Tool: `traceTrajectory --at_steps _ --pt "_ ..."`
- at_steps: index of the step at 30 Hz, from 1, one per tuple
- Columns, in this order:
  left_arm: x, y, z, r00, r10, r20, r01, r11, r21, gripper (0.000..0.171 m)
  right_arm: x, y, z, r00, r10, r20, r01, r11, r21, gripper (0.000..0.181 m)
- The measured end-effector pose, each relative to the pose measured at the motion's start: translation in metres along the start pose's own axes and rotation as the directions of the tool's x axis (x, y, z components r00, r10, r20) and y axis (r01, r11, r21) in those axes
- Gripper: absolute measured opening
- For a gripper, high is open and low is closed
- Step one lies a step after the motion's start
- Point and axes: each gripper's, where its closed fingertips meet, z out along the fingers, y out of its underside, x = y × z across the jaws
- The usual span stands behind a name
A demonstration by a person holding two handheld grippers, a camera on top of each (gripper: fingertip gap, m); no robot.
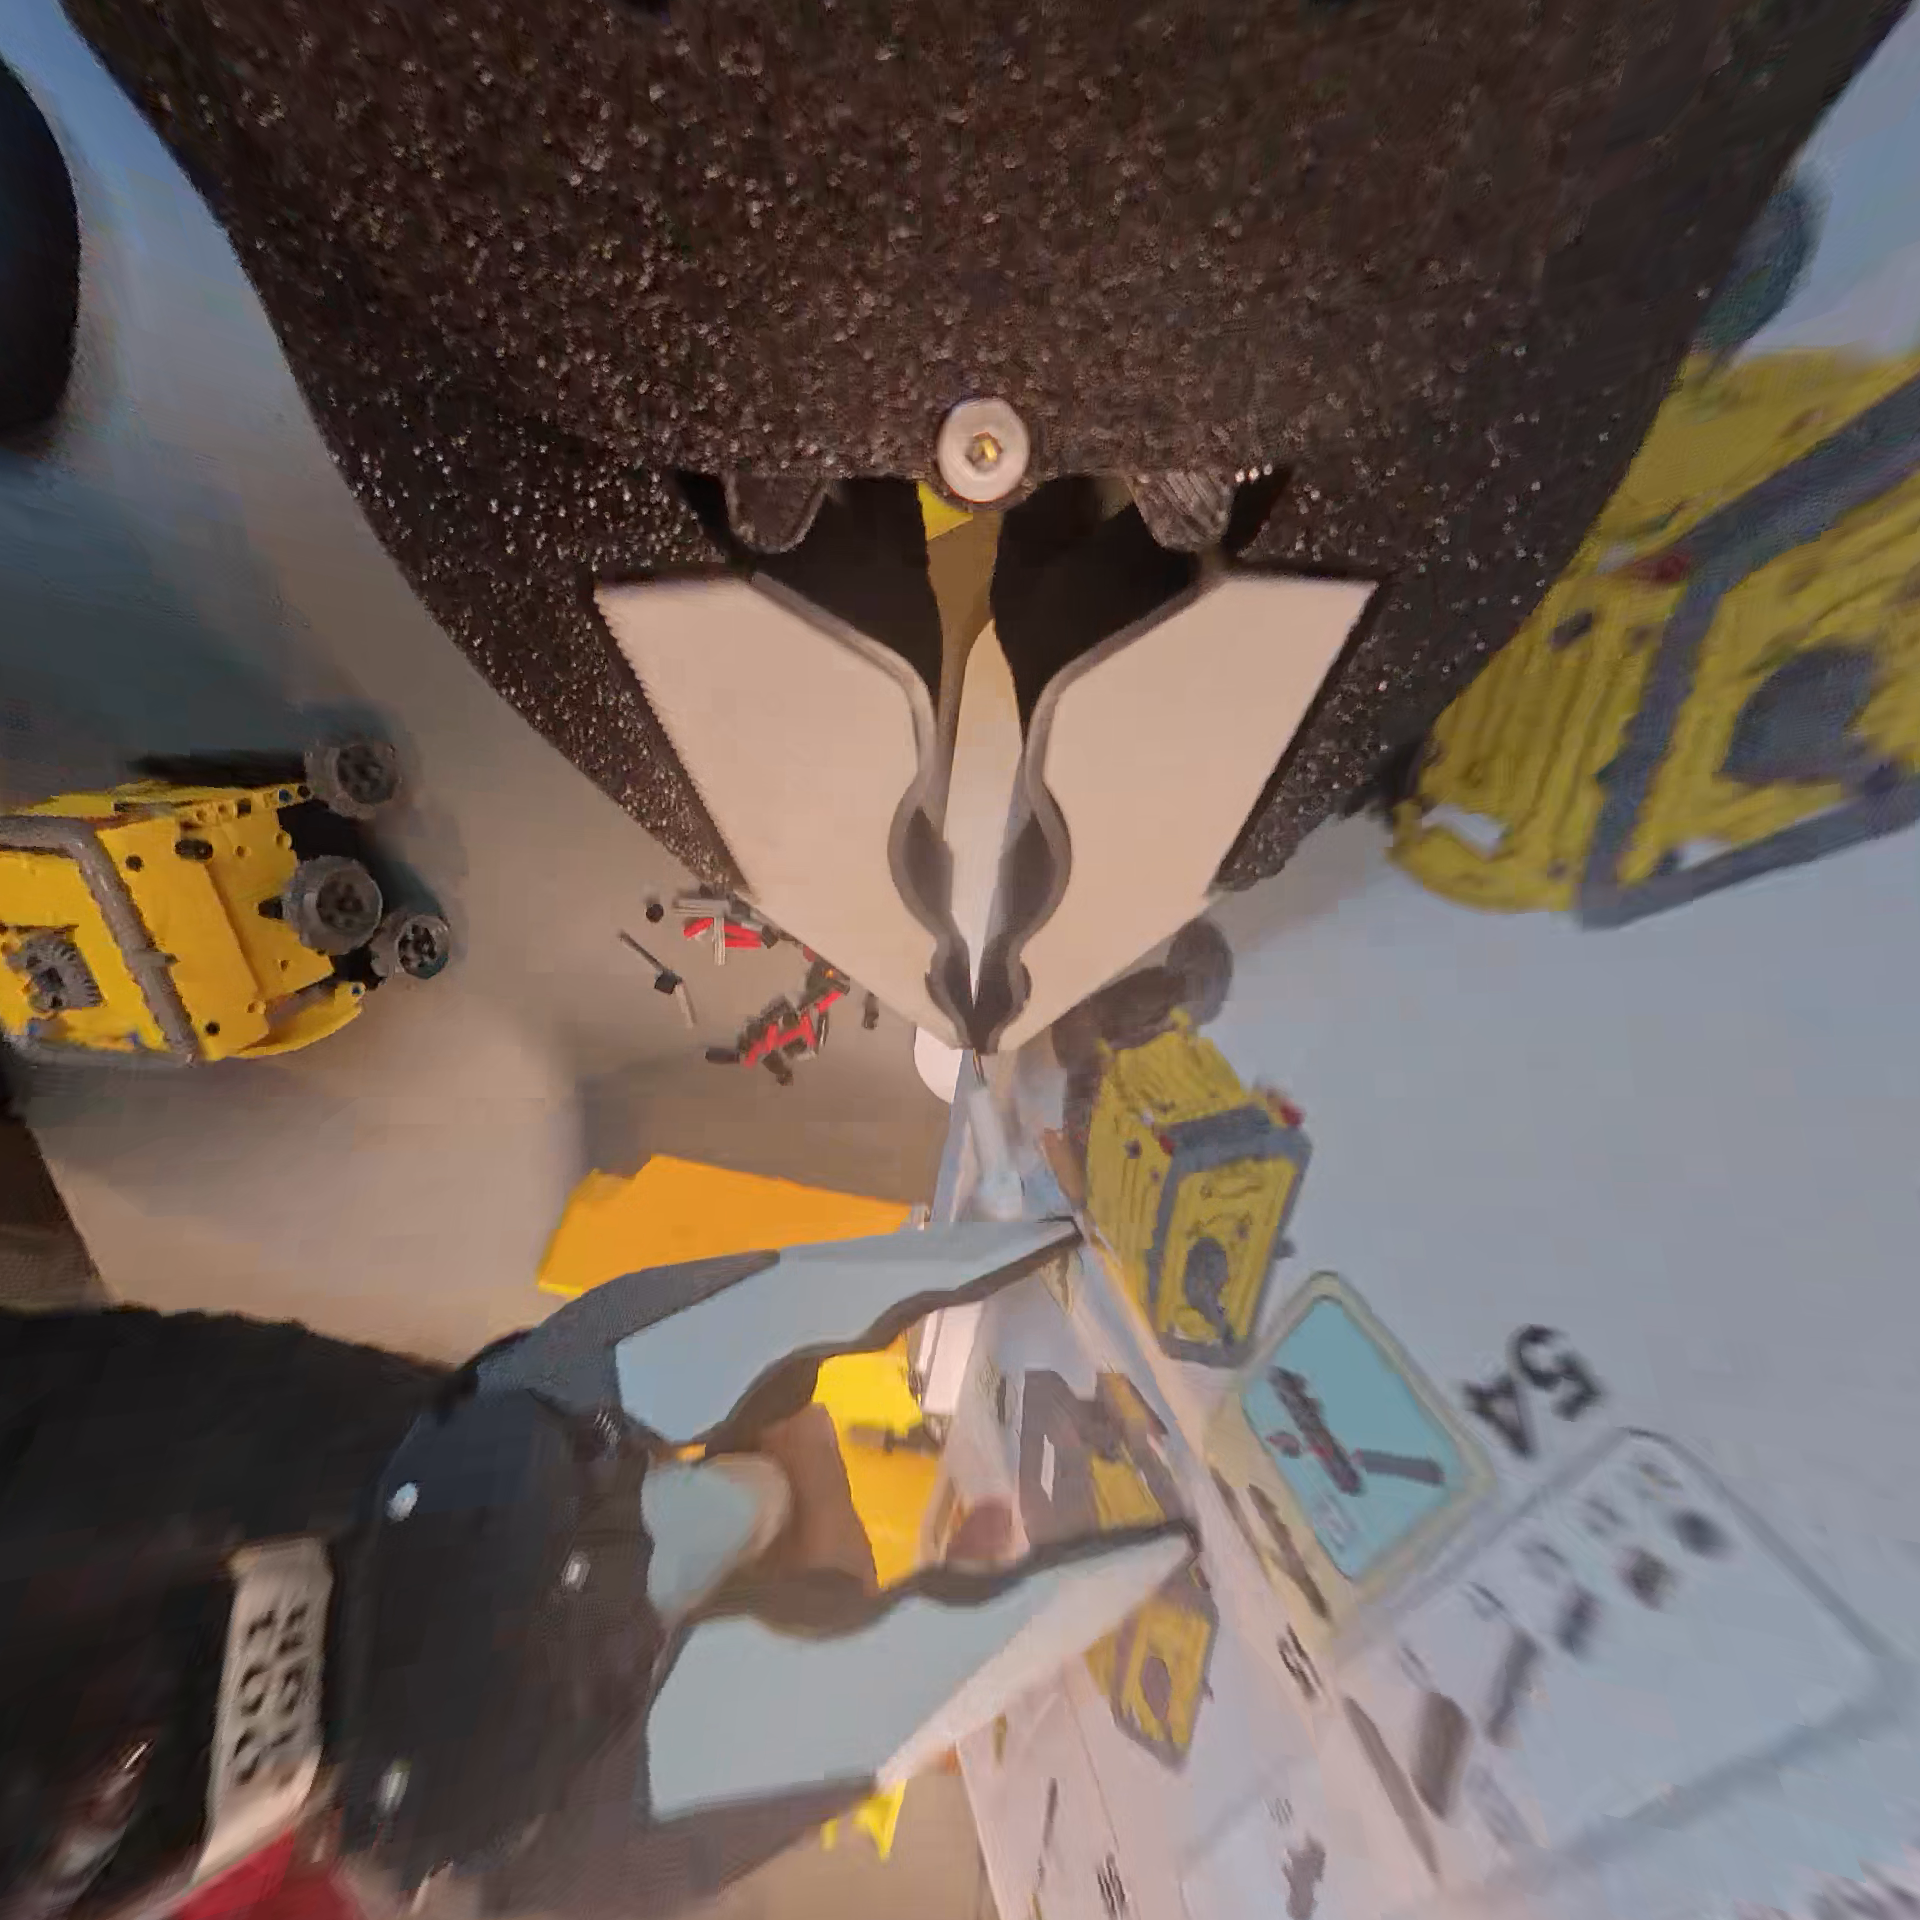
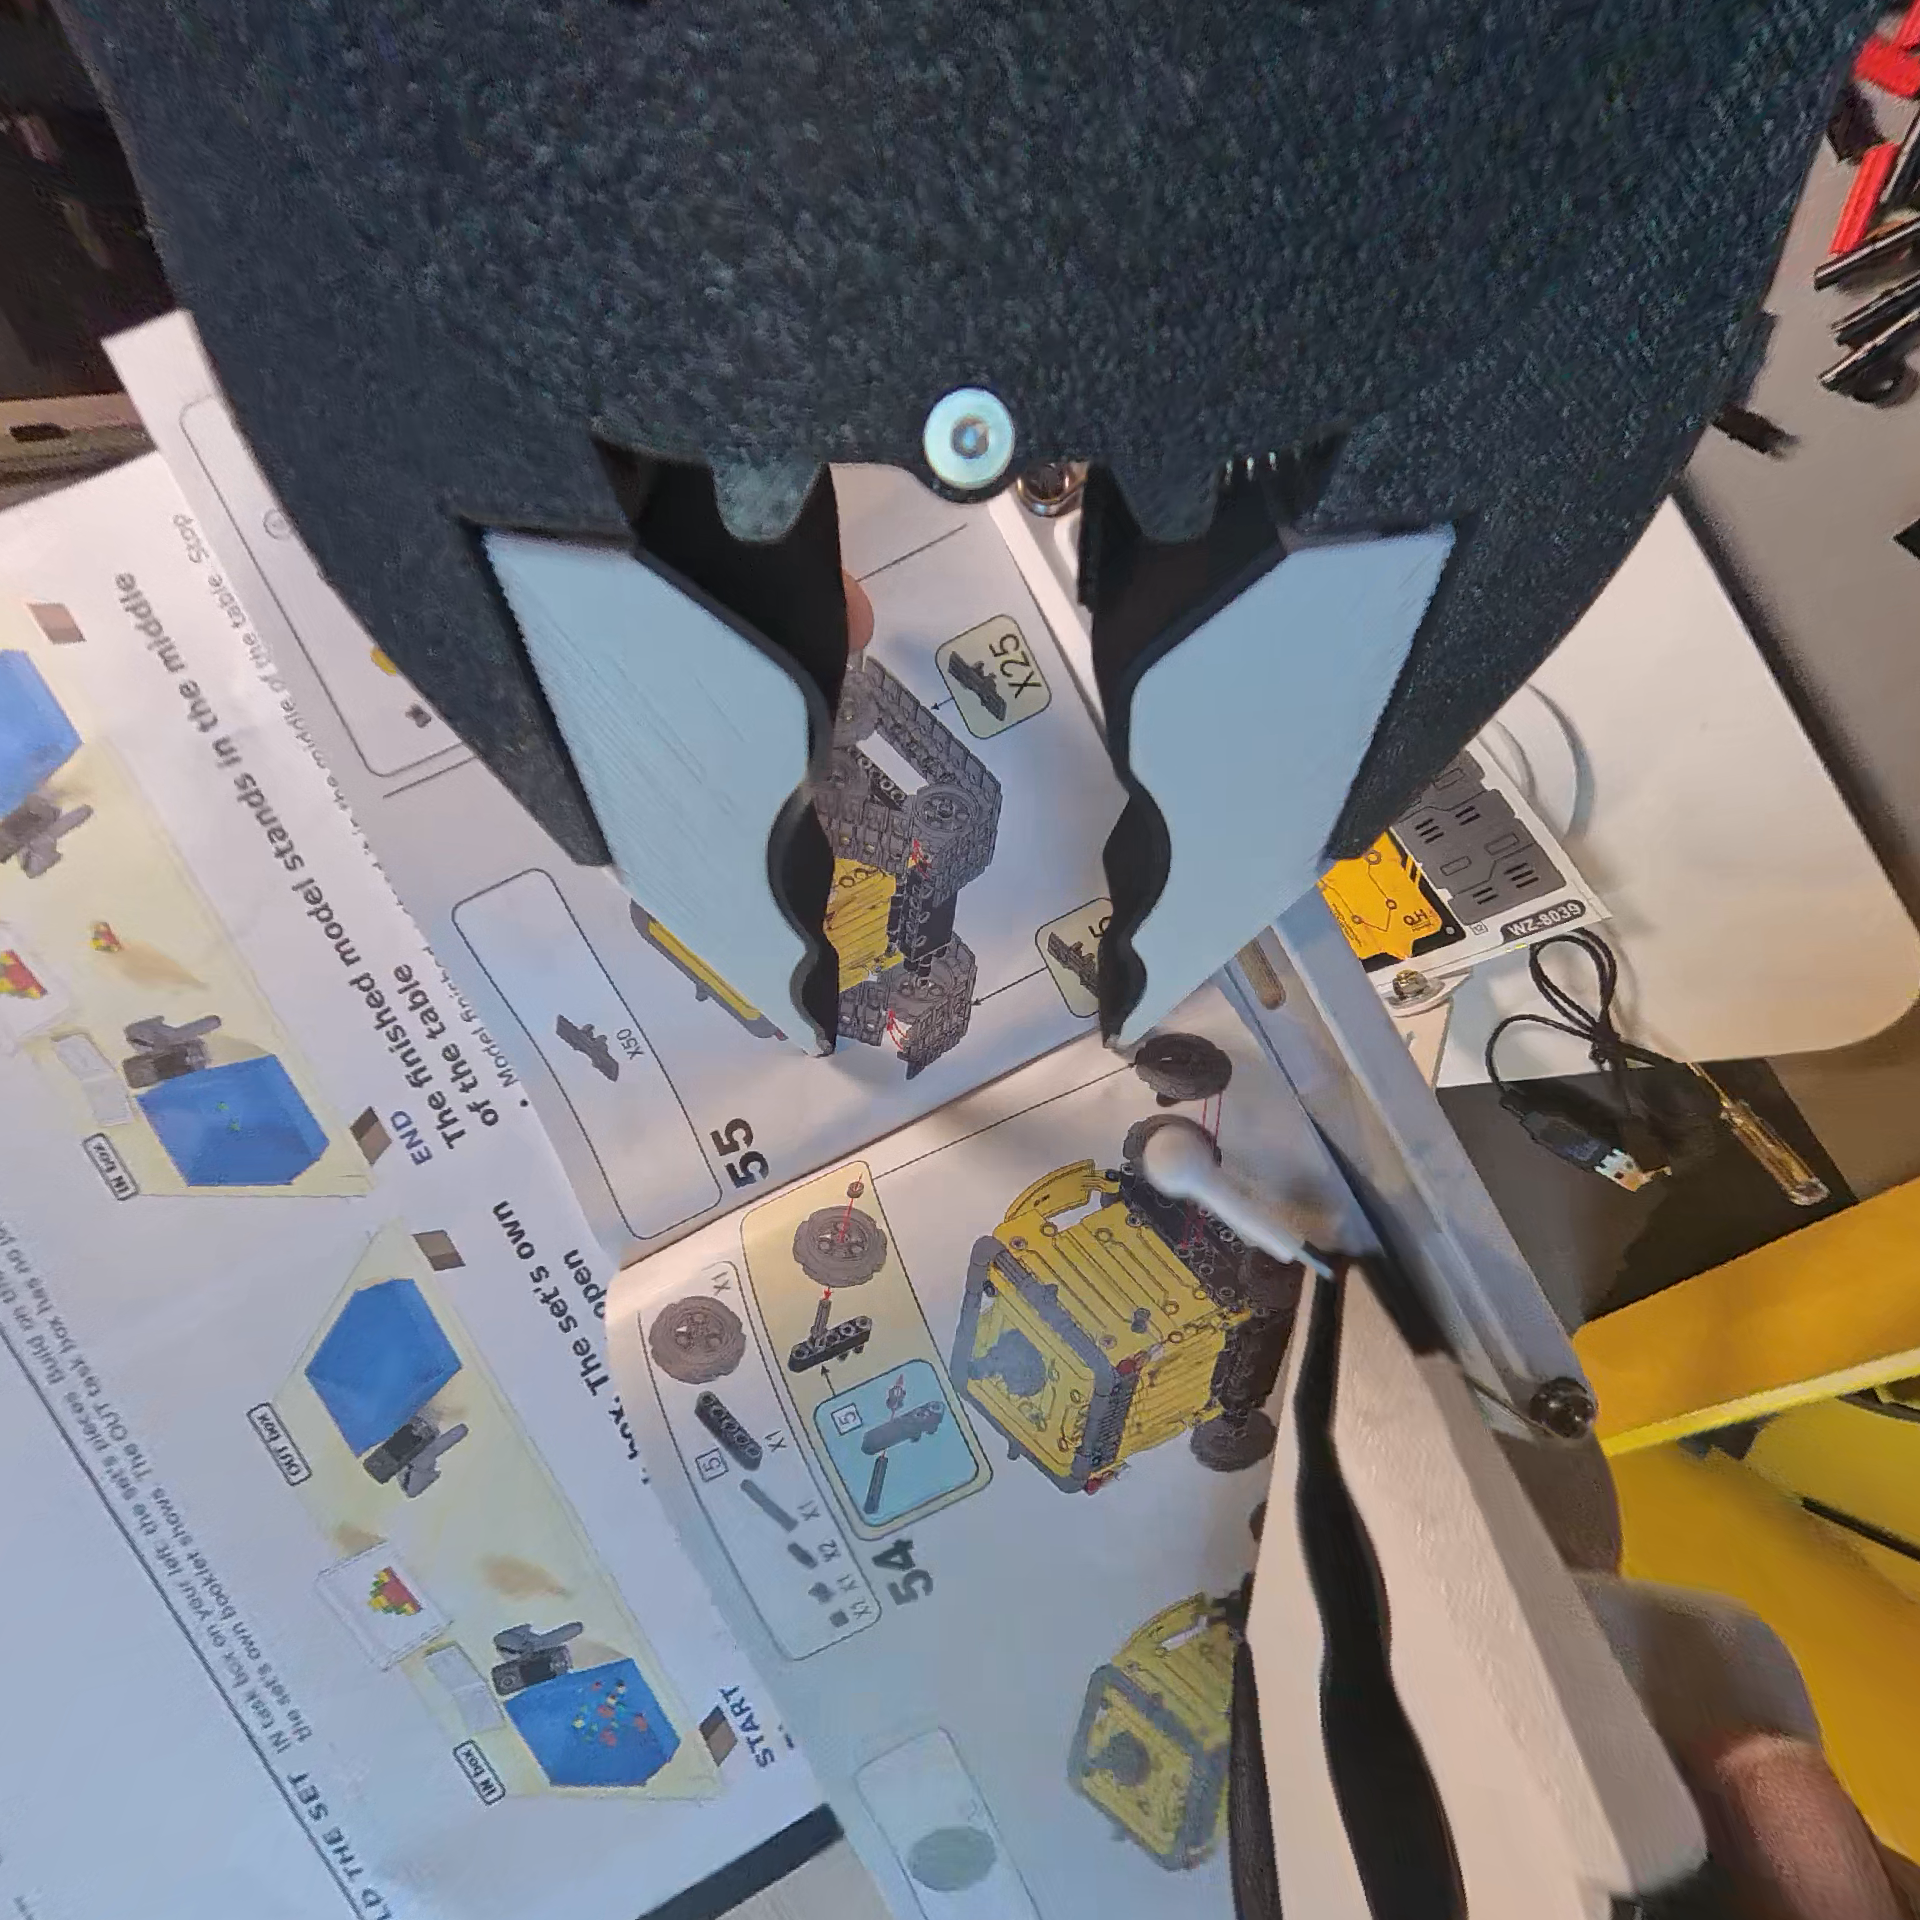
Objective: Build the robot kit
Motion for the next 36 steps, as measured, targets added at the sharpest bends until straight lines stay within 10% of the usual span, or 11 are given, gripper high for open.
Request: traceTrajectory --at_steps 21,36 --pt "-0.014 0.012 0.010 0.937 0.163 0.310 -0.080 0.961 -0.264 0.000 -0.021 -0.003 -0.002 0.988 -0.122 0.092 0.116 0.991 0.069 0.057" --pt "-0.024 0.024 -0.032 0.857 0.088 0.507 -0.010 0.988 -0.154 0.015 0.045 0.071 -0.048 0.997 -0.003 -0.071 0.001 1.000 -0.023 0.043"
